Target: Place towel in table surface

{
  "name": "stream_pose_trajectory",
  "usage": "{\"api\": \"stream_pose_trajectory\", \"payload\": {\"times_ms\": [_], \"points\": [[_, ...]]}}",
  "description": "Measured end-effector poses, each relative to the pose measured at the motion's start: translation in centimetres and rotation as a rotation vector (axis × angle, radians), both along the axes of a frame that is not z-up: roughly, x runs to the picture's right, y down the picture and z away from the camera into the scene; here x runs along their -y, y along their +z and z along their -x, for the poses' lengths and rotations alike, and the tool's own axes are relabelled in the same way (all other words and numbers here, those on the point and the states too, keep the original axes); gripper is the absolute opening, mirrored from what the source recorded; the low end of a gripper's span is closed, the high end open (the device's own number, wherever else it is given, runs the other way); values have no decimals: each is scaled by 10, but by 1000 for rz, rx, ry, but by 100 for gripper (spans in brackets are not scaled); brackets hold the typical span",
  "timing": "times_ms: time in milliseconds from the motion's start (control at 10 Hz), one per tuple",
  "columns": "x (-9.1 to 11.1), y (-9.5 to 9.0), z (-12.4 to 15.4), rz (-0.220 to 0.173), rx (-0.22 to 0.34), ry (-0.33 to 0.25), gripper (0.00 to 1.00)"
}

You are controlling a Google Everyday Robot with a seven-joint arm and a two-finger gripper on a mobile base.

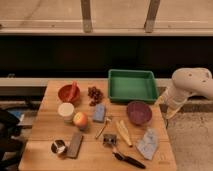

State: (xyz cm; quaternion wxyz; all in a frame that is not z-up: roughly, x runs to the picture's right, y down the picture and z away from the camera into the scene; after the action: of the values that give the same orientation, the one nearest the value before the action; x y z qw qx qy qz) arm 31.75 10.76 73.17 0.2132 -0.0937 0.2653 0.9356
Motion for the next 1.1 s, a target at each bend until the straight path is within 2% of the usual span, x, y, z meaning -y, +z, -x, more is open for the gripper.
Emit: {"api": "stream_pose_trajectory", "payload": {"times_ms": [800, 1000, 1100], "points": [[0, 0, 0, 1, 0, -1, 61], [-2, -1, 3, 1, -22, -29, 61], [-7, -1, 15, 7, -43, -52, 61]]}}
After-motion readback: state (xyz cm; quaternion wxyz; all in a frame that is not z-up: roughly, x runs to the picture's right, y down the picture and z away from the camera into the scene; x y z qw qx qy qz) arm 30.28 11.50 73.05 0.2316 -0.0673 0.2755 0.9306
